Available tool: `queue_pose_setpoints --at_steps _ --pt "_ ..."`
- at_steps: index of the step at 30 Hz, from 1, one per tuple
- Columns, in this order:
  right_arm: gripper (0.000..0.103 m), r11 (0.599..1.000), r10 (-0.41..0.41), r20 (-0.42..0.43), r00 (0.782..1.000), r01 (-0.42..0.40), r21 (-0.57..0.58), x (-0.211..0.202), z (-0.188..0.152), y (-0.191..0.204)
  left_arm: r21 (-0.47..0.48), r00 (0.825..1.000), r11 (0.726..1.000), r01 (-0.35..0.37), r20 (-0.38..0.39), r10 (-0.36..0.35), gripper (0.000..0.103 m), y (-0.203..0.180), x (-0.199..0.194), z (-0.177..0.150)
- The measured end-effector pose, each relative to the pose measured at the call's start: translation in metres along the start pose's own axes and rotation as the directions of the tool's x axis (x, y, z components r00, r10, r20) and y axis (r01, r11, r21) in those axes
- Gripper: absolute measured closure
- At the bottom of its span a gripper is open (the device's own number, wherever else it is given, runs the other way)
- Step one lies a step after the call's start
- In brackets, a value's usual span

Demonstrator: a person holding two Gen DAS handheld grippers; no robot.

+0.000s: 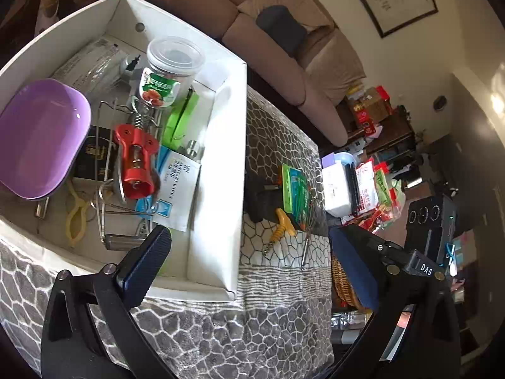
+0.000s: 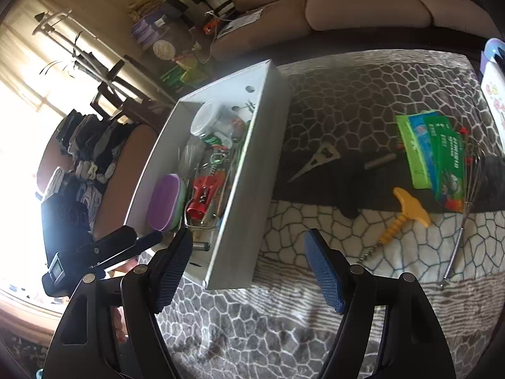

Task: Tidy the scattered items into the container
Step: 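Move the right gripper to the steel whisk handle, then grasp the whisk handle with the right gripper and lift it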

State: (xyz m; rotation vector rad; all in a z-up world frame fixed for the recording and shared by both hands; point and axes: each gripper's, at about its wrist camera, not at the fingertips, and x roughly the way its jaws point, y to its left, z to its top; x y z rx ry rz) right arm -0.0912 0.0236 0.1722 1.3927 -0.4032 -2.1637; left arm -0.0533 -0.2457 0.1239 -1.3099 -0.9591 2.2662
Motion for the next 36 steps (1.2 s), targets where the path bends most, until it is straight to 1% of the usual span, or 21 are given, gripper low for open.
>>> queue_pose_setpoints --at_steps 3,6,9,12,14,18,22,24,26,30,32,33,36 --pt "0.021 0.997 -0.036 0.049 0.998 0.033 0.067 -0.033 -0.001 -0.044 0.030 0.999 0.999 0.018 -0.032 -0.017 0.000 -0.029 0.019 -0.006" --pt "0.021 0.990 -0.047 0.102 0.994 0.033 0.139 -0.062 -0.003 -0.088 0.058 0.997 0.998 0.038 -0.067 -0.034 0.000 -0.057 0.044 -0.011" --pt "0.021 0.982 -0.067 0.122 0.990 0.043 0.186 -0.077 -0.004 -0.125 0.079 0.994 0.996 0.034 -0.109 -0.026 0.000 -0.080 0.079 -0.017" --pt "0.021 0.976 -0.078 0.126 0.989 0.049 0.213 -0.081 -0.003 -0.155 0.057 0.988 0.997 0.043 -0.149 -0.034 0.000 -0.091 0.117 -0.019" --pt "0.021 0.972 -0.083 0.124 0.989 0.053 0.229 -0.078 -0.001 -0.174 0.047 0.986 0.998 0.032 -0.168 -0.024 0.000 -0.096 0.143 -0.018" --pt "0.021 0.962 -0.103 0.118 0.988 0.069 0.264 -0.066 0.005 -0.210 0.054 0.981 0.998 -0.025 -0.190 0.035 0.000 -0.102 0.189 -0.011" --pt "0.021 0.950 -0.120 0.106 0.987 0.083 0.302 -0.046 0.008 -0.244 0.041 0.976 0.998 -0.040 -0.213 0.048 0.000 -0.103 0.226 -0.005" --pt "0.022 0.949 -0.142 0.089 0.986 0.110 0.294 -0.033 0.010 -0.255 0.034 0.974 0.998 -0.044 -0.220 0.051 0.000 -0.102 0.241 -0.004" --pt "0.024 0.948 -0.180 0.092 0.979 0.148 0.280 -0.023 0.013 -0.264 0.039 0.971 0.998 -0.053 -0.229 0.061 0.000 -0.101 0.254 -0.003" --pt "0.026 0.944 -0.206 0.091 0.974 0.174 0.279 -0.007 0.023 -0.277 0.064 0.965 0.995 -0.082 -0.245 0.095 0.000 -0.100 0.275 -0.003" --pt "0.027 0.943 -0.222 0.086 0.971 0.191 0.271 0.001 0.027 -0.281 0.063 0.963 0.995 -0.083 -0.251 0.096 0.000 -0.098 0.282 -0.004" --pt "0.032 0.943 -0.226 0.081 0.971 0.197 0.268 0.006 0.028 -0.283 0.058 0.963 0.995 -0.081 -0.253 0.093 0.000 -0.098 0.285 -0.005" --pt "0.059 0.938 -0.239 0.054 0.969 0.216 0.270 0.018 0.030 -0.290 0.056 0.961 0.995 -0.076 -0.262 0.089 0.000 -0.099 0.292 -0.008"
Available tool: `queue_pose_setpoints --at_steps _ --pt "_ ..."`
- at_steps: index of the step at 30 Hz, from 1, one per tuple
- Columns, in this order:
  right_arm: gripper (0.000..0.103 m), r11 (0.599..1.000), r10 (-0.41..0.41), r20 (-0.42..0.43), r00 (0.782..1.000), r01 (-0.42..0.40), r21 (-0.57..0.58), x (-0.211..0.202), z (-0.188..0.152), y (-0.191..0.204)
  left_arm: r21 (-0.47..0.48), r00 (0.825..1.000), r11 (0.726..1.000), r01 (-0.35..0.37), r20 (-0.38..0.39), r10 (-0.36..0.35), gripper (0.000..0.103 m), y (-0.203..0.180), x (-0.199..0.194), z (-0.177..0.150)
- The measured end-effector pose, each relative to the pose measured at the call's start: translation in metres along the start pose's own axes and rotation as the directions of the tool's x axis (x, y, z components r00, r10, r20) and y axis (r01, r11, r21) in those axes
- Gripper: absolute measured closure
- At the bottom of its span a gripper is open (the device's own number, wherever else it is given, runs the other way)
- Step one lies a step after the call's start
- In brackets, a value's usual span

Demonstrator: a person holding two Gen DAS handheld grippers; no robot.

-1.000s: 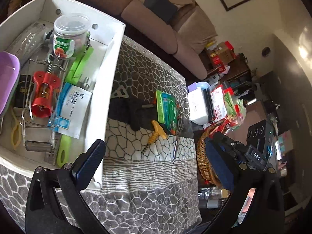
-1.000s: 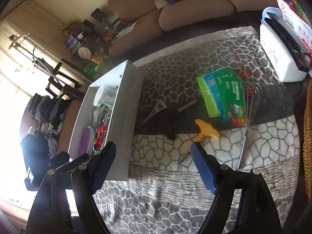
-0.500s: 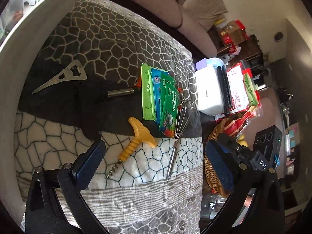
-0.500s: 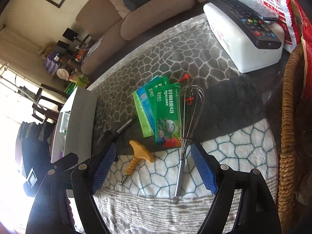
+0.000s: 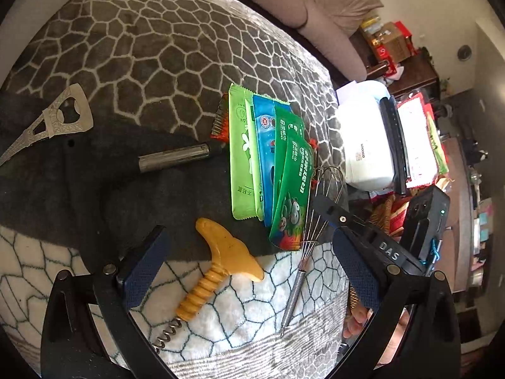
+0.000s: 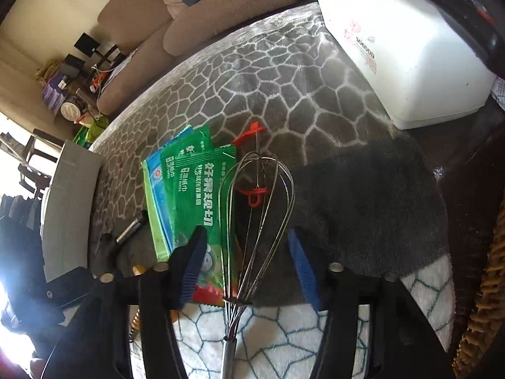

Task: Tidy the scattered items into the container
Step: 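Grasp the whisk handle with the right gripper and lift it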

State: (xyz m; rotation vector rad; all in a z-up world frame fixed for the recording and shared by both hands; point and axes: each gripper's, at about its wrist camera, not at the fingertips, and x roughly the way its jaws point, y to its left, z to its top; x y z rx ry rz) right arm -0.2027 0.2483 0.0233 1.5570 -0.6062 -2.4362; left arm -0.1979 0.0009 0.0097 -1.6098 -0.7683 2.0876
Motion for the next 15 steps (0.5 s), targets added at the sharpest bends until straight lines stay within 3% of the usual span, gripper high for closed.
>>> queue_pose_setpoints --at_steps 5,10,13,15 --pt "0.059 1.000 0.010 0.029 1.000 -0.010 -0.005 -0.008 -0.001 -0.002 0.060 0.998 0.996 -0.065 0.006 0.065 0.000 -0.008 0.006 -0.001" --pt "0.059 0.999 0.041 0.095 0.995 -0.041 -0.005 -0.037 -0.008 -0.004 0.079 0.997 0.994 -0.072 -0.001 0.072 0.000 -0.023 0.020 0.003" --pt "0.060 0.995 0.098 0.122 0.988 -0.099 -0.001 -0.057 -0.013 -0.005 0.062 0.999 0.997 -0.042 0.008 0.042 0.000 -0.033 0.024 0.002" --pt "0.060 0.992 0.125 0.132 0.983 -0.125 -0.012 -0.071 -0.016 0.000 0.044 1.000 0.999 0.021 0.014 -0.021 0.001 -0.038 0.020 -0.002"
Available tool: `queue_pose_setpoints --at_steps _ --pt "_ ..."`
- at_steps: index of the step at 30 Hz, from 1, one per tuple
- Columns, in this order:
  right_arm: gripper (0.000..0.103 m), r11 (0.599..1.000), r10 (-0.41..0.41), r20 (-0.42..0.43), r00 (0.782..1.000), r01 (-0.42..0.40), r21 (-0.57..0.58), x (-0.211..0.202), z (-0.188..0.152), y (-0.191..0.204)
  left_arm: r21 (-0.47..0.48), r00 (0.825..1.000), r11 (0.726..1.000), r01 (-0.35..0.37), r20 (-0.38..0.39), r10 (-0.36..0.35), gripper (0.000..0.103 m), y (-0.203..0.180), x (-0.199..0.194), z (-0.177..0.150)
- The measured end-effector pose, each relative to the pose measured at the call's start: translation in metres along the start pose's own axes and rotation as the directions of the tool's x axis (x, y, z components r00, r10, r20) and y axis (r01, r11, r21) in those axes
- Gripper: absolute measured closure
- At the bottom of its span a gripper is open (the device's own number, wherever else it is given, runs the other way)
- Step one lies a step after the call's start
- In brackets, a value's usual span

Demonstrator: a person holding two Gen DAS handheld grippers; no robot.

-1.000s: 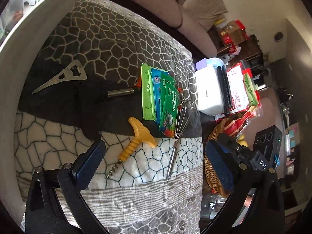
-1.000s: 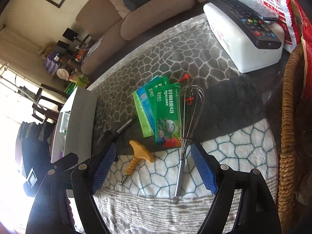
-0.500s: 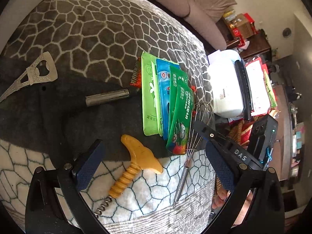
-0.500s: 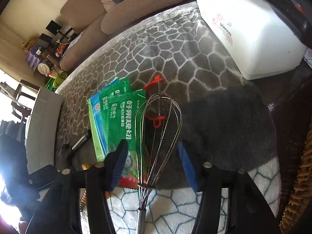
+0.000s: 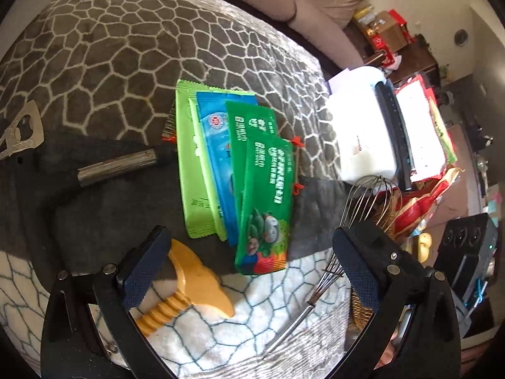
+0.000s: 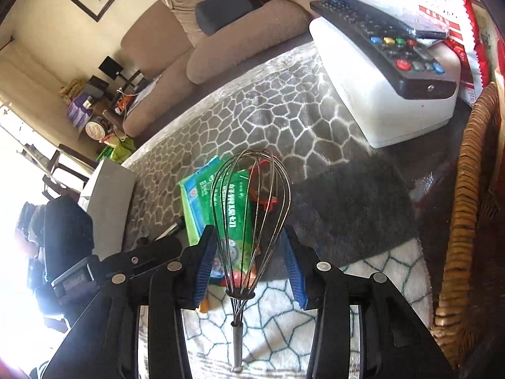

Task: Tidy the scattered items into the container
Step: 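Grasp the whisk handle with the right gripper and lift it, then carry the whisk over the white box with the right gripper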

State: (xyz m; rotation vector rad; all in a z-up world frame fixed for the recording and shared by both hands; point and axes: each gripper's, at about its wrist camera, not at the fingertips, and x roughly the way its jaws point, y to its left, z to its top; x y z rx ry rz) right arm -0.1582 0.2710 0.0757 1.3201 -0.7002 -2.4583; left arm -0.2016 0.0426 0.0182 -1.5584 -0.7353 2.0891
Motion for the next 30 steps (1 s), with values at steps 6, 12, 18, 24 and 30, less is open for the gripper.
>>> queue_pose_setpoints --at_steps 6,12,18,24,30 --pt "0.061 0.995 0.100 0.026 0.995 -0.100 0.015 -0.032 0.004 0.020 0.073 0.971 0.970 0.233 0.030 -0.236 0.000 -0.017 -0.038 -0.032" --pt "0.068 0.987 0.163 0.025 0.986 -0.164 0.002 -0.056 0.007 0.047 0.381 0.992 0.924 0.047 0.086 -0.087 0.000 -0.043 -0.065 -0.070" --pt "0.069 0.985 0.150 0.001 0.989 -0.149 -0.091 -0.078 -0.002 0.090 0.514 0.965 0.838 -0.181 0.259 0.050 0.000 -0.065 -0.091 -0.085" --pt "0.069 0.968 0.151 -0.016 0.988 -0.151 -0.200 -0.099 -0.015 0.135 0.581 0.957 0.785 -0.217 0.285 0.054 0.001 -0.079 -0.109 -0.083" --pt "0.074 0.944 0.170 -0.045 0.984 -0.176 -0.279 -0.113 -0.033 0.187 0.524 0.978 0.850 -0.063 0.200 -0.050 0.087 -0.068 -0.139 -0.090"
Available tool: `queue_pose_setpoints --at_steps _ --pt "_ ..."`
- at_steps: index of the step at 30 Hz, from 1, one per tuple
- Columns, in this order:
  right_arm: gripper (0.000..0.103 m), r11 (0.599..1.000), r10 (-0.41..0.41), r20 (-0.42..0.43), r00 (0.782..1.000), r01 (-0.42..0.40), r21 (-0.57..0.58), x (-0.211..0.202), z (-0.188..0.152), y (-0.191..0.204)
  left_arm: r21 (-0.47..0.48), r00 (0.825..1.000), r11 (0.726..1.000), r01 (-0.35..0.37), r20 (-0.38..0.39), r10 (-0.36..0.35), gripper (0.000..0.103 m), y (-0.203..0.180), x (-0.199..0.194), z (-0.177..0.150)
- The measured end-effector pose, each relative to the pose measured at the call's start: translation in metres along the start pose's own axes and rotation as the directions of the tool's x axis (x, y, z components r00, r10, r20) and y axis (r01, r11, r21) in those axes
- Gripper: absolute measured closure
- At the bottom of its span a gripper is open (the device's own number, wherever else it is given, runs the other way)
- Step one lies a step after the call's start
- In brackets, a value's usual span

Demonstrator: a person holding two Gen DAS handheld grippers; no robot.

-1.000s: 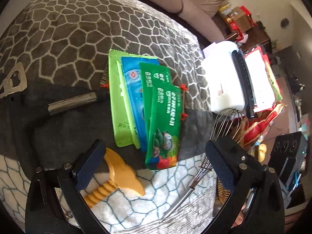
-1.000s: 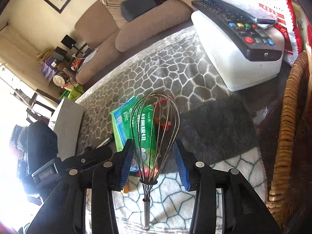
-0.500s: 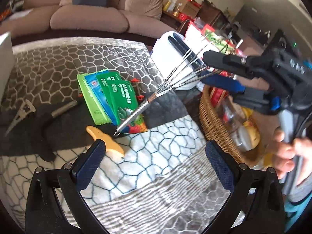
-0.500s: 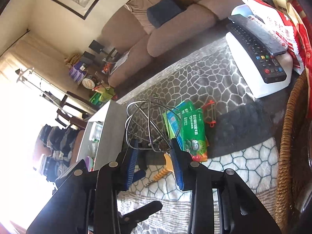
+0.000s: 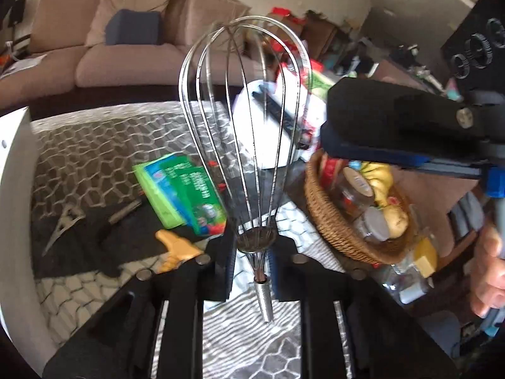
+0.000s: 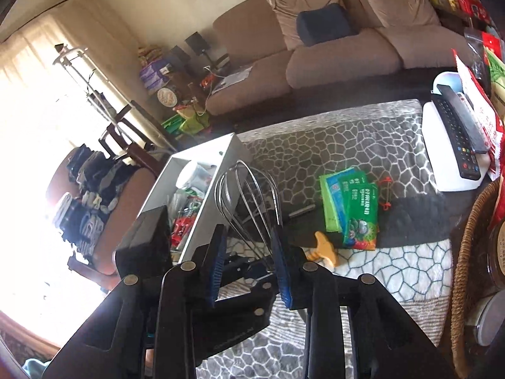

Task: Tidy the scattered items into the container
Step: 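Carry the whisk over the white box with the right gripper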

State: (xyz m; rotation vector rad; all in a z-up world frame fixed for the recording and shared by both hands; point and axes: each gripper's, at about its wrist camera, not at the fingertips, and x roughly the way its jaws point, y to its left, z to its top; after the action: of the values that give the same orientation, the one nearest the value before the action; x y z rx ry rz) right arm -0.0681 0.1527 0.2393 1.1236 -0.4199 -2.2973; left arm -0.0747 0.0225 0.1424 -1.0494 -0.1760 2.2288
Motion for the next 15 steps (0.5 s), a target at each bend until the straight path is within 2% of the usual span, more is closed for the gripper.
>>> queue_pose_setpoints --at_steps 1,4,6,8,10,13,15 --pt "0.074 1.000 0.003 0.002 1.000 -0.003 -0.011 0.000 0.000 0.010 -0.007 1.000 1.000 0.013 0.007 -0.013 0.087 0.002 -0.009 -0.003" --pt "0.074 0.999 0.026 -0.010 1.000 -0.027 -0.040 0.007 0.003 0.039 -0.028 0.999 1.000 -0.010 0.030 0.010 0.087 0.011 -0.043 -0.009" --pt "0.070 0.998 0.046 -0.007 0.999 -0.046 -0.041 0.011 0.005 0.057 -0.062 0.999 0.998 -0.015 0.049 0.019 0.087 0.022 -0.071 -0.011" --pt "0.061 0.997 0.059 -0.017 0.998 -0.060 -0.055 0.020 0.006 0.075 -0.063 0.997 0.998 -0.028 0.074 0.032 0.087 0.031 -0.101 -0.011" --pt "0.044 0.996 0.066 -0.015 0.998 -0.067 -0.067 0.030 0.006 0.093 -0.051 0.996 0.997 -0.051 0.077 0.055 0.087 0.040 -0.128 -0.010" --pt "0.031 0.985 0.136 -0.015 0.991 -0.136 -0.103 0.045 0.007 0.127 -0.045 0.993 0.995 -0.088 0.081 0.091 0.087 0.059 -0.167 -0.008" --pt "0.029 0.976 0.172 -0.017 0.985 -0.173 -0.130 0.055 0.008 0.152 -0.040 0.990 0.993 -0.109 0.083 0.112 0.087 0.073 -0.192 -0.008"
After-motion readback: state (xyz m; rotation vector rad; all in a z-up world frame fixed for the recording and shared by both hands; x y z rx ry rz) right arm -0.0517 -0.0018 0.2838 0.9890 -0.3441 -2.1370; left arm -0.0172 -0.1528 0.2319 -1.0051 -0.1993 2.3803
